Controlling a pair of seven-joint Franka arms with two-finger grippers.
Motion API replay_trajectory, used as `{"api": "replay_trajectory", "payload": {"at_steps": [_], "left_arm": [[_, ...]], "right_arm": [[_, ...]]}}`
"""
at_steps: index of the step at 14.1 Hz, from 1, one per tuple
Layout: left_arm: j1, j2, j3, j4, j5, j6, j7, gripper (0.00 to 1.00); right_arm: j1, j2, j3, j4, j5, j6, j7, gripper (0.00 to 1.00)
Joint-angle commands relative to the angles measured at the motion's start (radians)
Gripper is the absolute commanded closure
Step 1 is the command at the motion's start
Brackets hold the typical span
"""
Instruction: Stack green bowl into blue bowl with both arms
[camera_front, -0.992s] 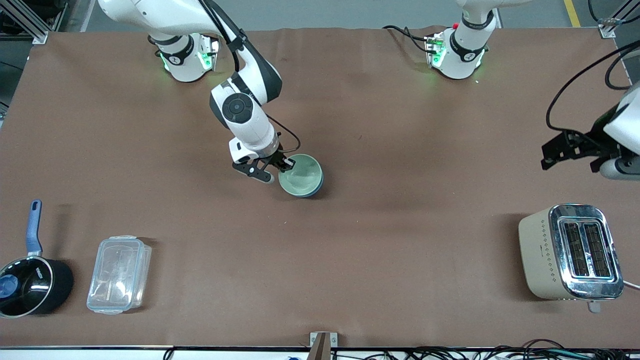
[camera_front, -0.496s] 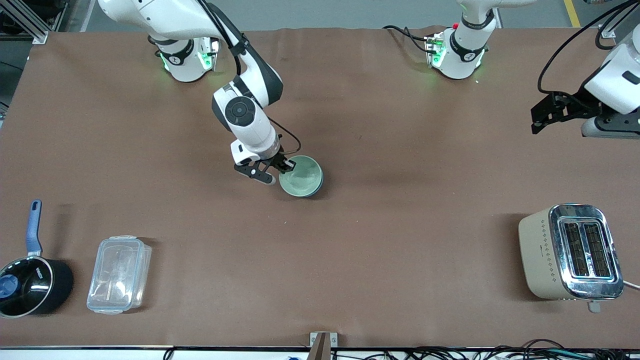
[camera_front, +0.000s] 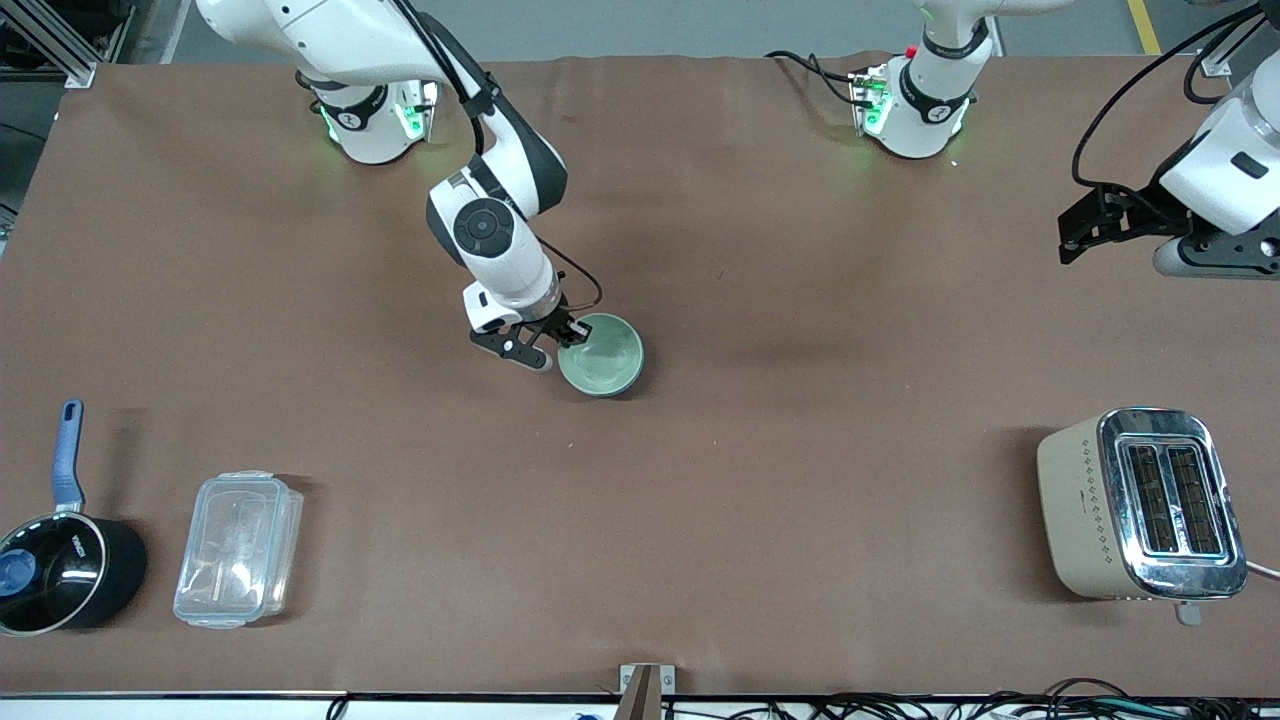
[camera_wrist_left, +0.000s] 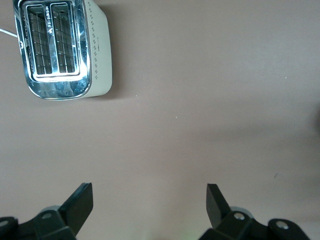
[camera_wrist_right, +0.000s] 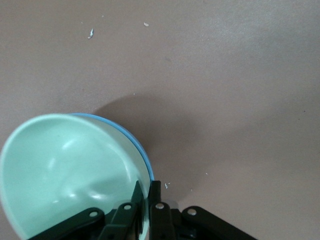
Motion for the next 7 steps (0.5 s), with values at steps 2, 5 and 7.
{"api": "replay_trajectory", "payload": {"at_steps": [2,5,7], "left_arm": [[0.0,-0.008,-0.003,-0.005,-0.019,0.002,0.013,0.0],[0.004,-0.008,-0.005,-0.004,-0.018,0.0,0.015,0.0],[0.001,-0.005,-0.005,-0.004,-0.016,0.0,0.013,0.0]], "right_arm": [[-0.006,-0.002,0.0,0.022,-0.022,-0.006,0.02,0.37],[-0.037,-0.066,-0.008,0.06,-0.025,-0.108,0.018,0.0],[-0.115,-0.148,-0.003,0.117,-0.161,-0.277,0.008,0.0]]}}
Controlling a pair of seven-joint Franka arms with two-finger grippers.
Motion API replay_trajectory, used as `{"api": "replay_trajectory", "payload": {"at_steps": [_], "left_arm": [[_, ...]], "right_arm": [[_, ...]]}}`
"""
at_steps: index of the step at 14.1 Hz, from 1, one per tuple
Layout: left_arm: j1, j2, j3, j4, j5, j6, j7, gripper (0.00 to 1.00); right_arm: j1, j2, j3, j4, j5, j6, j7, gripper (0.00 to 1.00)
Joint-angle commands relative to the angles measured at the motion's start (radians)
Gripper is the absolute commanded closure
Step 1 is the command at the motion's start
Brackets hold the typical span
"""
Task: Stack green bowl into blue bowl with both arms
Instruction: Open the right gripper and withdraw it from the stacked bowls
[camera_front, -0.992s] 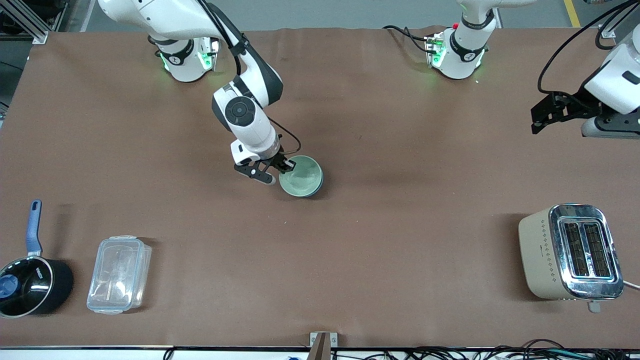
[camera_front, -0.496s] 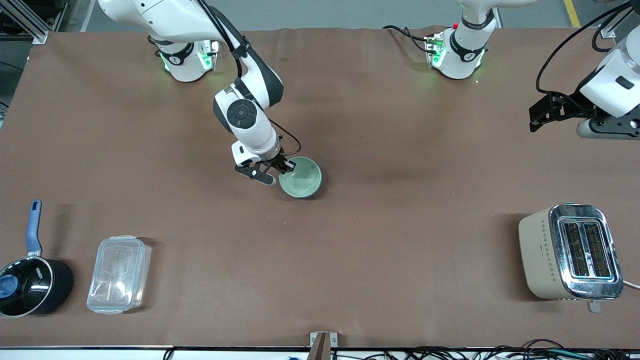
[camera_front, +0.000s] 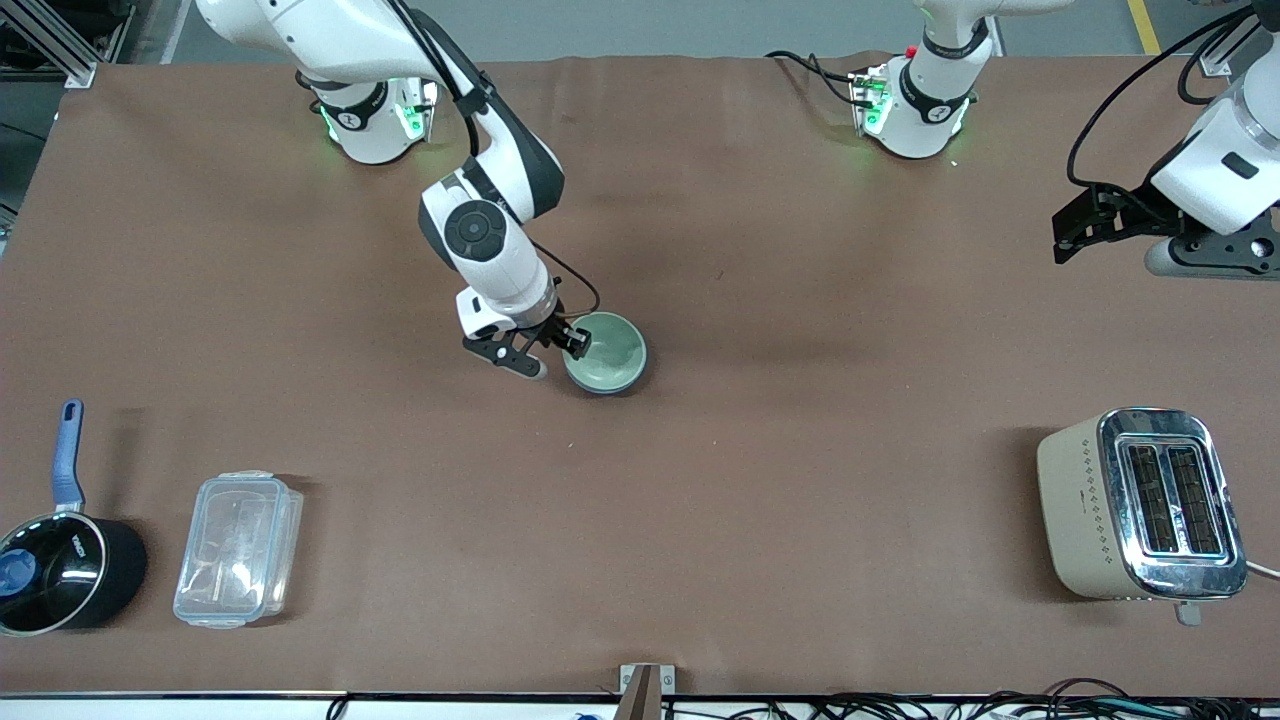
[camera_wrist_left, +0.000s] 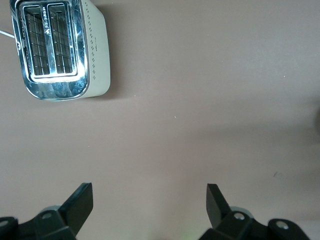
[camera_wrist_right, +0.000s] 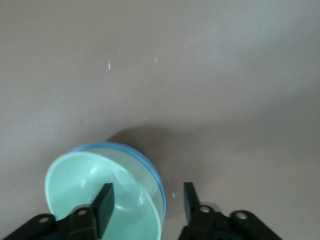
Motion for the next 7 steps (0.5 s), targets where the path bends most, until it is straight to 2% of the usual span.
{"api": "replay_trajectory", "payload": {"at_steps": [1,5,7], "left_arm": [[0.002,-0.004,-0.005,-0.002,-0.013,0.002,0.012,0.0],[0.003,-0.004,-0.005,0.003,-0.012,0.002,0.012,0.0],[0.004,-0.008,-0.003,0.003,-0.013,0.001,0.014,0.0]], "right_arm": [[-0.12,-0.154,0.017,0.055,-0.18,-0.246,-0.009,0.0],[-0.288,-0.289,0.017,0.126,-0.202,-0.444,-0.311,0.0],[-0.342,-0.352,0.008,0.15,-0.202,-0.537,-0.385,0.0]]}}
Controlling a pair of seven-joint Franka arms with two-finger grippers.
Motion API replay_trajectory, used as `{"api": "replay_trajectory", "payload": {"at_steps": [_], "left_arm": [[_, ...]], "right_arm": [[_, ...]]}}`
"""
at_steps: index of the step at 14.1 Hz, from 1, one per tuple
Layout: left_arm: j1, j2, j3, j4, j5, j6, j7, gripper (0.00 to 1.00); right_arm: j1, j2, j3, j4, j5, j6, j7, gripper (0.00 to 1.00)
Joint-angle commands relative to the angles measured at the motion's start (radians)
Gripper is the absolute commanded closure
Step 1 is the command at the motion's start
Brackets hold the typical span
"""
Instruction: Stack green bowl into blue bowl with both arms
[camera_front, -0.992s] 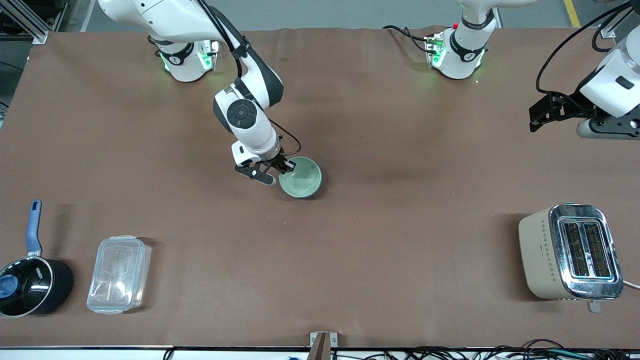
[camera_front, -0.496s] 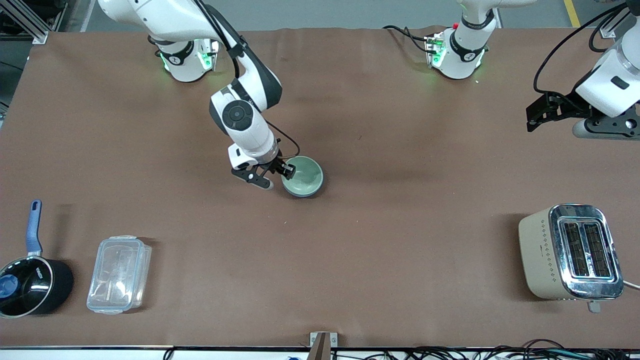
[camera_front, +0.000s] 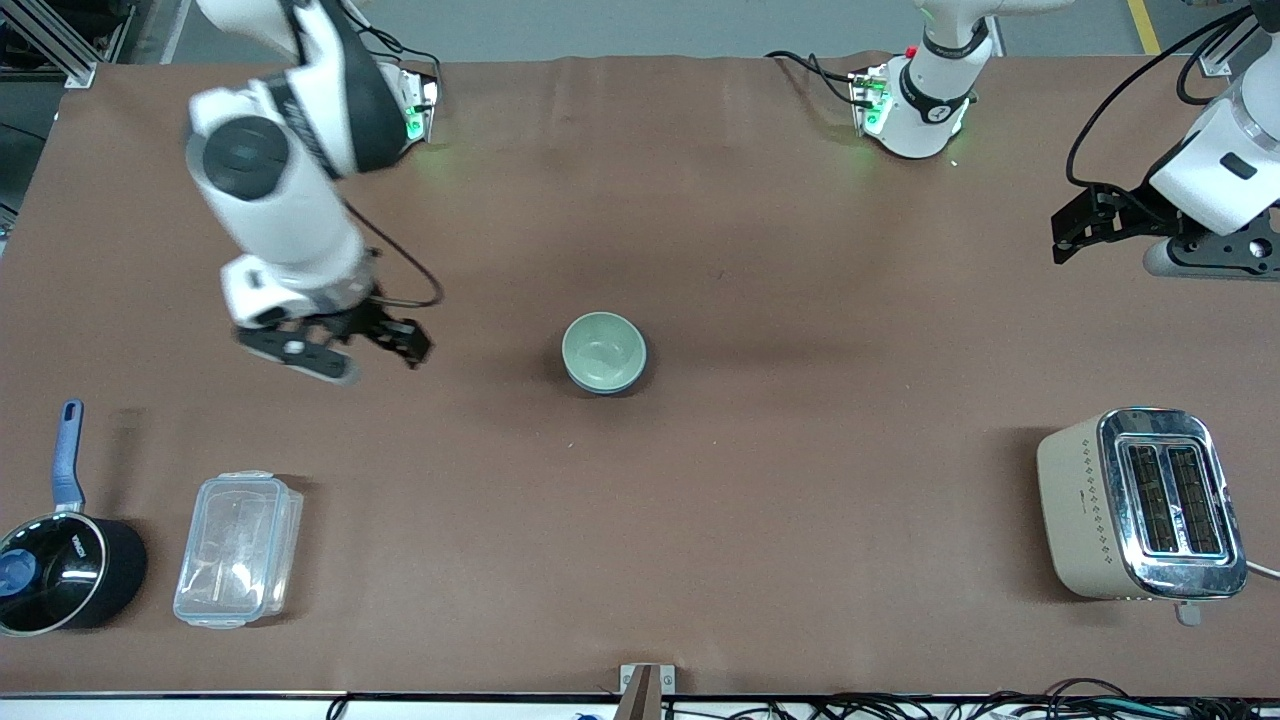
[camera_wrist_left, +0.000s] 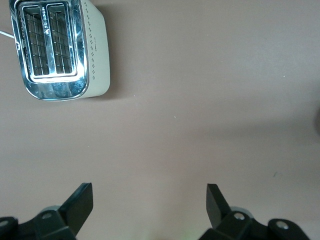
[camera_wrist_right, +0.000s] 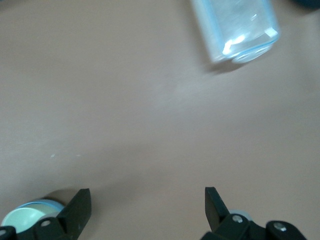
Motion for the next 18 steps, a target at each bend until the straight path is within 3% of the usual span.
{"api": "replay_trajectory", "payload": {"at_steps": [1,6,9,13,18], "left_arm": [[0.004,-0.01,-0.004,0.003,-0.015,0.0,0.014,0.0],[-0.002,0.017,-0.004,0.038,-0.008,0.0,-0.002,0.0],[-0.001,0.024,-0.016,0.047,-0.018,-0.002,0.0,0.0],[0.012,0.019,-0.019,0.047,-0.044,-0.026,-0.002,0.0],[0.015,0.015,-0.008,0.047,-0.059,-0.051,-0.002,0.0]], "right_arm": [[-0.073,-0.086,-0.005,0.011,-0.018,-0.096,-0.108,0.0],[-0.074,-0.197,-0.177,0.067,0.005,-0.256,-0.435,0.0],[-0.095,-0.177,-0.262,0.275,0.088,-0.398,-0.533,0.0],[-0.21,-0.108,-0.246,0.328,0.172,-0.397,-0.616,0.0],[-0.21,-0.108,-0.223,0.331,0.169,-0.412,-0.618,0.0]]}}
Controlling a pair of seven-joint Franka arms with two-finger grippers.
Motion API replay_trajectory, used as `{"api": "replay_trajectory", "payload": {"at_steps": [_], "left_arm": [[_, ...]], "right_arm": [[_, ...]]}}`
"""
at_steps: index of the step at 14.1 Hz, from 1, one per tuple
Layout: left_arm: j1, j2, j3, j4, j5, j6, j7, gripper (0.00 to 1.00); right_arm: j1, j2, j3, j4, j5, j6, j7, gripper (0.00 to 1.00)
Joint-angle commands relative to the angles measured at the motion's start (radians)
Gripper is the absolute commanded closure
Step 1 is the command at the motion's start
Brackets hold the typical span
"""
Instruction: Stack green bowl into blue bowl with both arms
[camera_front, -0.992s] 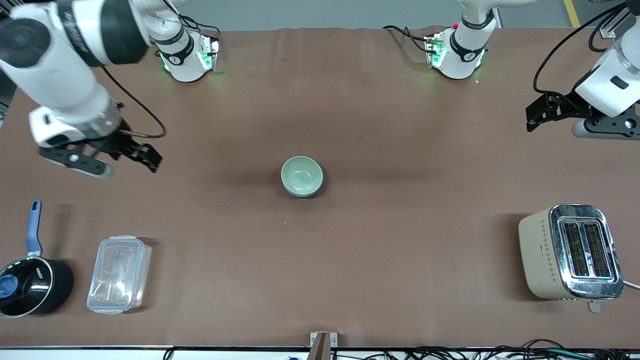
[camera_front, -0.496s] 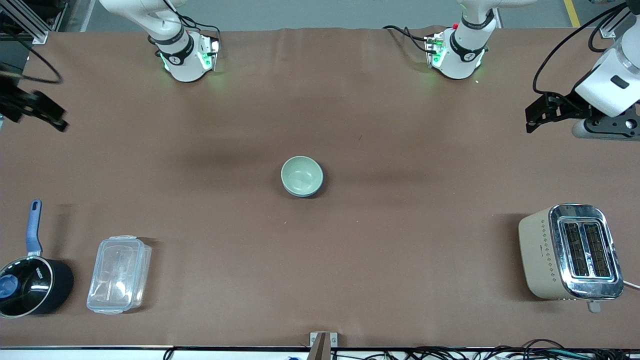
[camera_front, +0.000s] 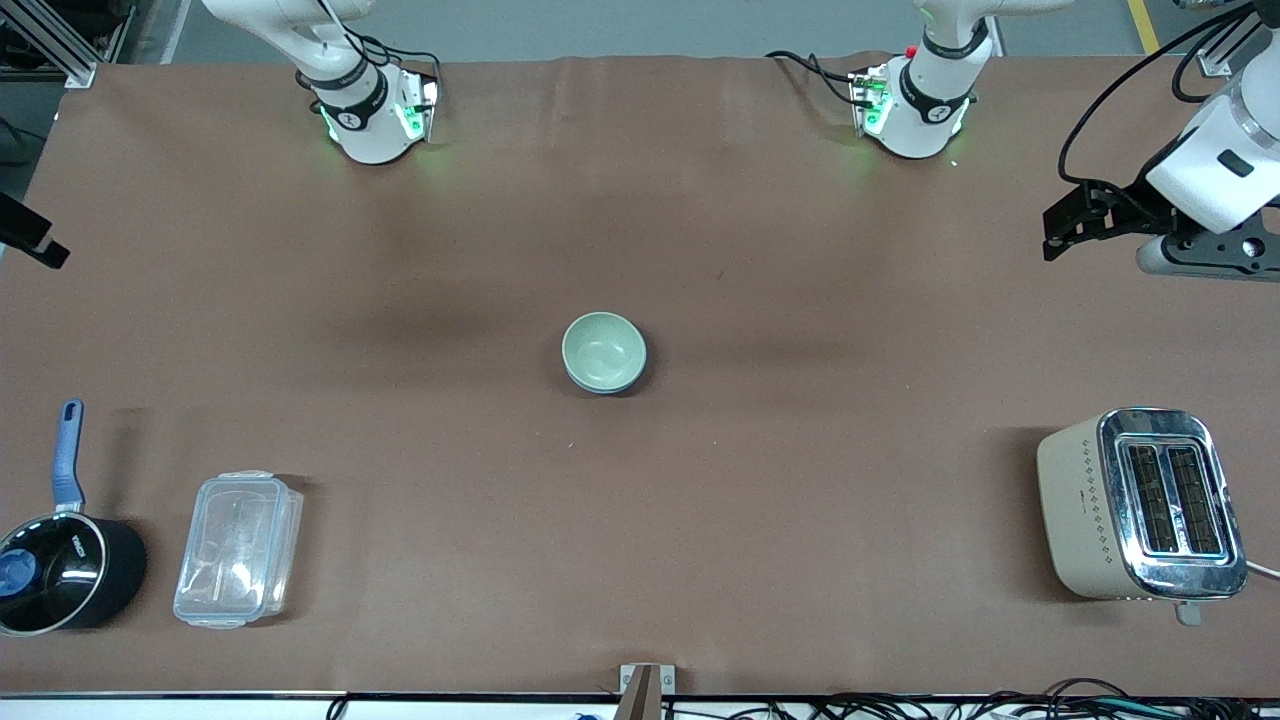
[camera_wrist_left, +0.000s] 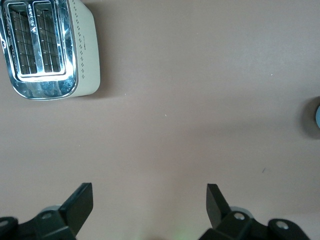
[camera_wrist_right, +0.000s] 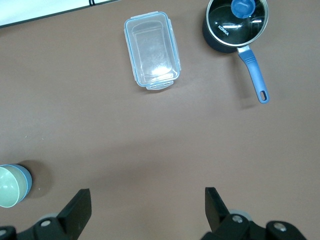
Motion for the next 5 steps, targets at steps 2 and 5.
{"api": "replay_trajectory", "payload": {"at_steps": [2,5], "left_arm": [[0.005,0.003,0.004,0.023,-0.023,-0.036,0.0,0.0],[0.003,0.001,0.004,0.022,-0.022,-0.036,-0.002,0.0]], "right_arm": [[-0.015,0.0,0.036,0.027,0.004,-0.033,-0.008,0.0],[-0.009,0.0,0.036,0.027,0.002,-0.033,-0.029,0.0]]}}
